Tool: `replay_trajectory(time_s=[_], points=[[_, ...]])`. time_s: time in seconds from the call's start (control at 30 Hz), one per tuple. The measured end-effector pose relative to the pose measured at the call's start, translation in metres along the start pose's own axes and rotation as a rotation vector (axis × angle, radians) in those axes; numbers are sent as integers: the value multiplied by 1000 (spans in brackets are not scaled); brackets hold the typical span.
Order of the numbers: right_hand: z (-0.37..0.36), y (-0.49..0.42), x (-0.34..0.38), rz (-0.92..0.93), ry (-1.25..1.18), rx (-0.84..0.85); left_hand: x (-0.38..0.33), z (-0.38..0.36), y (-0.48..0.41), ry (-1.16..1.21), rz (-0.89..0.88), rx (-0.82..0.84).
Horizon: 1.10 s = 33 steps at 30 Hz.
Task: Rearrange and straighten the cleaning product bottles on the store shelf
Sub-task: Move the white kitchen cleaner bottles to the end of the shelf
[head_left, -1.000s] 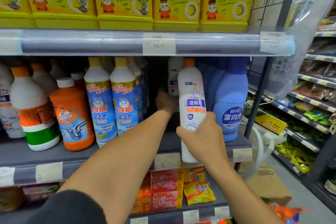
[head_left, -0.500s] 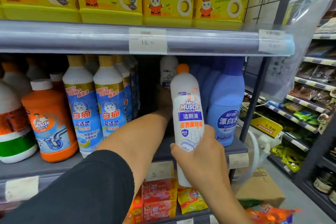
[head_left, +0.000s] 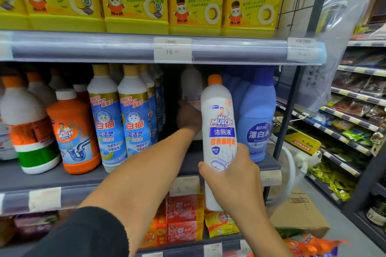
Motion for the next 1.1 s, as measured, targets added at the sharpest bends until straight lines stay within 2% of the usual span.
replay_trajectory(time_s=[0.17,0.33,0.53,0.73,1.1], points=[[20,15,5,-12,11,0,-4,17,35,-110,64,19],[43,38,10,-31,2,11,-3,33,72,-226,-34,19],[66,70,20,-43,-3,8,11,67,135,-212,-27,46],[73,100,27,-58,-31,15,53,117,196,-171,-27,37],[34,149,69,24,-108,52,109,225,280,-215,-8,-209]])
Point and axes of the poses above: each hand's wrist, its own y-axis away from the middle knuckle, its own z-axis out of the back of the hand, x = y × z, the point moved 4 cm from there along -y, towards the middle knuckle, and after that the axes turned 11 degrees about z, right-handed, at the moved point
